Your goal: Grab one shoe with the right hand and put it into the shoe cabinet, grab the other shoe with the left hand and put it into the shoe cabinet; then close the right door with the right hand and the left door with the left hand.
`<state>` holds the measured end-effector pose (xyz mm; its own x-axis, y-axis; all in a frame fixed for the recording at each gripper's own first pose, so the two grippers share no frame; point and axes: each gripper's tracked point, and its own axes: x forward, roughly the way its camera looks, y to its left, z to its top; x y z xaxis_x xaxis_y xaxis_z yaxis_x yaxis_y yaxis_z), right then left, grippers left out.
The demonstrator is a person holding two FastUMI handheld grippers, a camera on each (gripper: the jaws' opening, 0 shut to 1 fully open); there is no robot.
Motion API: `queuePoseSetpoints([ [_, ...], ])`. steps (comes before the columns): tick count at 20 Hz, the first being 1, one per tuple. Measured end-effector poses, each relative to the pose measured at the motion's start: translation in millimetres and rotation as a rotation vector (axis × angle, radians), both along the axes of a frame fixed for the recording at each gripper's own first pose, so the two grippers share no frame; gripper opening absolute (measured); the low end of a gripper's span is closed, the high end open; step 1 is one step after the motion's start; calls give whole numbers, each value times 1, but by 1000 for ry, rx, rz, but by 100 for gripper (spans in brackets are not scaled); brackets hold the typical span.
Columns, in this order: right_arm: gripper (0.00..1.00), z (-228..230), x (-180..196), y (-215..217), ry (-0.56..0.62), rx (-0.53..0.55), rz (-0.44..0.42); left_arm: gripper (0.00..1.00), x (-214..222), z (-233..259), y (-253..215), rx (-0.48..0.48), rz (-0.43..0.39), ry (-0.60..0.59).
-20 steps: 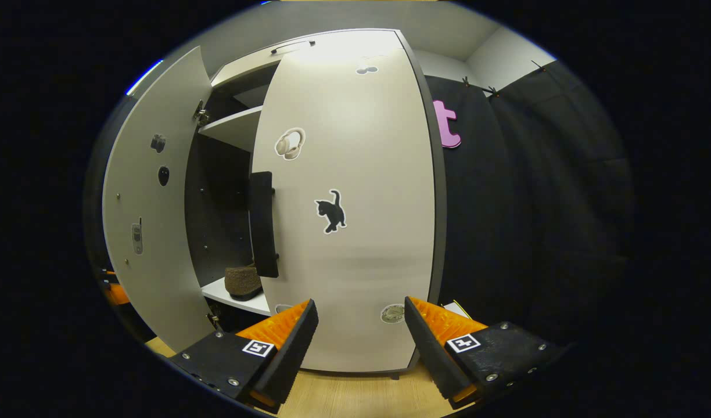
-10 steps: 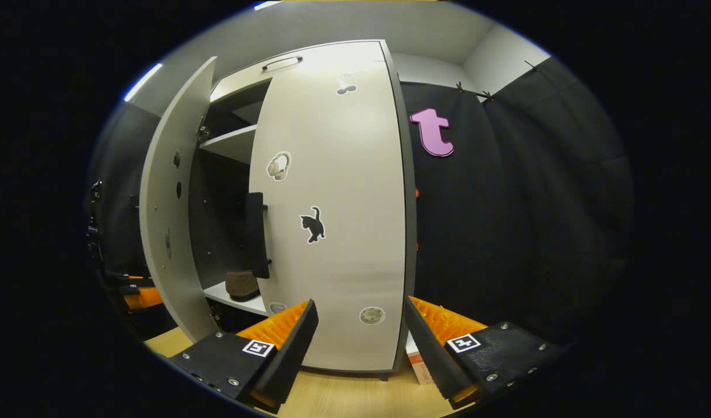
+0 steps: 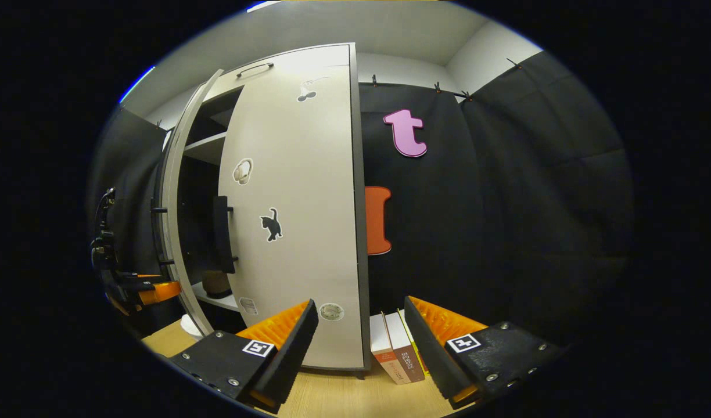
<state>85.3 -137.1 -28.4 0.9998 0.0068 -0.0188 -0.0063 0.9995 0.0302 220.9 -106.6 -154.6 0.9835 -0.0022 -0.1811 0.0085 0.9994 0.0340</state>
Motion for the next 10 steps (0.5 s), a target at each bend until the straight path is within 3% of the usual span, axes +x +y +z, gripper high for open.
queuePoseSetpoints([
  [10, 92, 1, 8, -5, 1, -15, 31, 97, 39, -4, -13, 23, 31, -5],
])
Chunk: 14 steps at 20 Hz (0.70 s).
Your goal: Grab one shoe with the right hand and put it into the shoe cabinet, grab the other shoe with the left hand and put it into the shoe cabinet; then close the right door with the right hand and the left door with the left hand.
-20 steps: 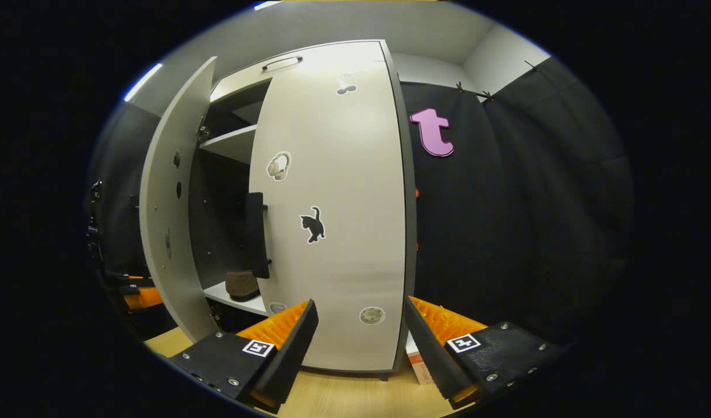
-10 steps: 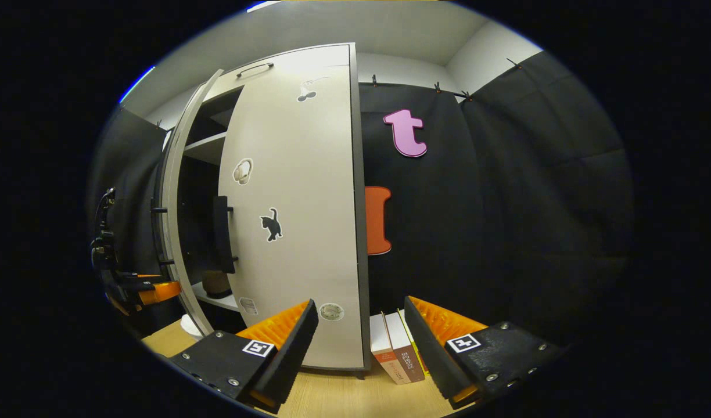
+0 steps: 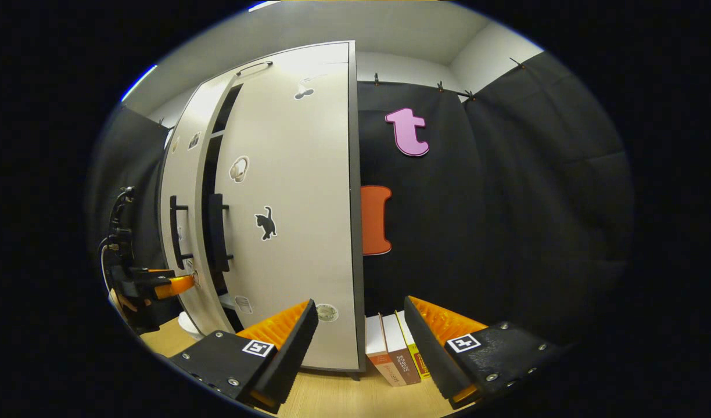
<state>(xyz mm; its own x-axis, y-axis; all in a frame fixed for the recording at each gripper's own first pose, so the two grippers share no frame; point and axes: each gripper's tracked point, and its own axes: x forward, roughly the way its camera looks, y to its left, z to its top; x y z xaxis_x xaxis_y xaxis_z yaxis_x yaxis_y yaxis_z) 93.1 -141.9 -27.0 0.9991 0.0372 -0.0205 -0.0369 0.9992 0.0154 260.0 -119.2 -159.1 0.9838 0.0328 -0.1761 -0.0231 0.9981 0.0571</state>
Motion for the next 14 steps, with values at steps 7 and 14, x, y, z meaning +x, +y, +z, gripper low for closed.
queuePoseSetpoints([
  [7, 93, 6, 5, 5, 6, 11, 37, 99, 18, -3, 0, -6, 32, 15],
  [14, 92, 55, -8, 9, -41, -24, 47, 97, -17, 48, 1, -28, 31, 5],
])
